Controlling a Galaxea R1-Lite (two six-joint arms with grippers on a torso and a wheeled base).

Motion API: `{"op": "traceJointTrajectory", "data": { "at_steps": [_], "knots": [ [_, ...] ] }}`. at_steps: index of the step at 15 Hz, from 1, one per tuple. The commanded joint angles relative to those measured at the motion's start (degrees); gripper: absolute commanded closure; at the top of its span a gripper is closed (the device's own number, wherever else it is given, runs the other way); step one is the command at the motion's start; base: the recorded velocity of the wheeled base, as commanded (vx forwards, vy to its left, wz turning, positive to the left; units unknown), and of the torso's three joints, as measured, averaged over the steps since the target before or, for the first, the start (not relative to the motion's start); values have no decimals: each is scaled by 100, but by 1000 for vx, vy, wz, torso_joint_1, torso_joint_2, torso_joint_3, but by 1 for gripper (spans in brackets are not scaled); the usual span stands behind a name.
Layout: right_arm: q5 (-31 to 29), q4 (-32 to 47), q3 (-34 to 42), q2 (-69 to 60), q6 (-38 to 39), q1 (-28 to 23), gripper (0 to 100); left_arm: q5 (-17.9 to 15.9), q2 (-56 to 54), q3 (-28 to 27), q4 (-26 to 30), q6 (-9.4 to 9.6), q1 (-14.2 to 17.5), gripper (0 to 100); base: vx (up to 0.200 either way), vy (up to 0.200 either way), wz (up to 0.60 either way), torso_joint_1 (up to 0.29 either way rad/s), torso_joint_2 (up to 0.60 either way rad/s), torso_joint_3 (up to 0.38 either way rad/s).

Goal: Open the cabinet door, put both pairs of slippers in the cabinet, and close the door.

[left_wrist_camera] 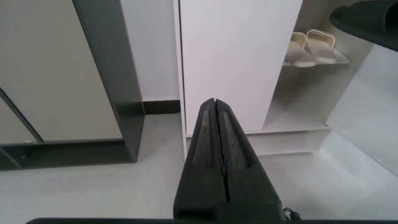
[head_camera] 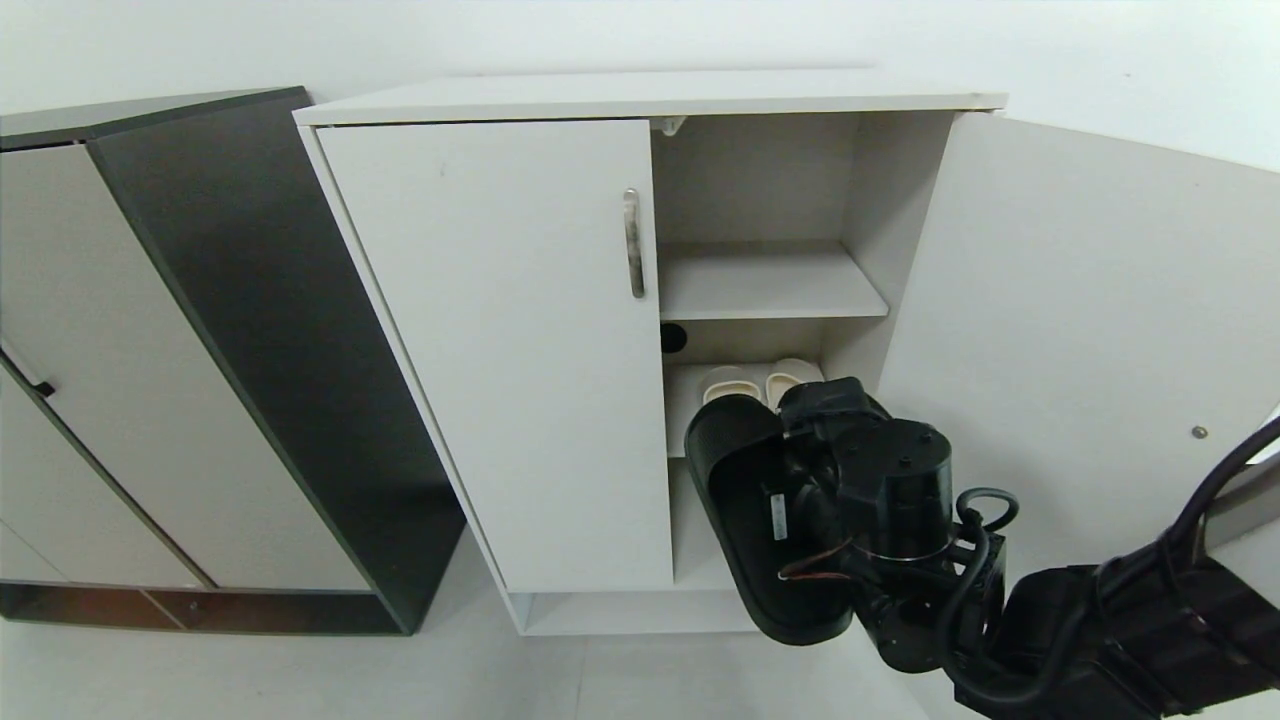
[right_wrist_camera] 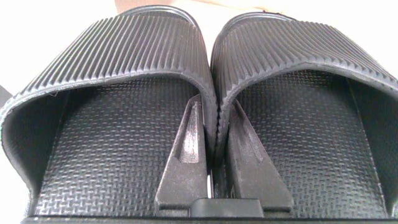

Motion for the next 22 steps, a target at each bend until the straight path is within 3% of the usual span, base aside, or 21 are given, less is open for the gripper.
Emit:
{"op": "traceJointTrajectory", "data": {
  "at_steps": [1,4,7,22],
  "knots": [
    [-236,334,-436,-3,57,43,100,-2,7,0,-2,-6,0,100,0,0,0,0,0,0],
    [-693,2330,-1429,-285,786,218,100,-2,7,0,-2,3,0,100,0,0,0,0,0,0],
    [-790,3059,-2158,-267,1182,236,100,-2,7,0,-2,3,0,100,0,0,0,0,0,0],
    [-790,3041,-2659,-276,857,-10,100,-2,7,0,-2,12,0,100,0,0,0,0,0,0]
  ]
}}
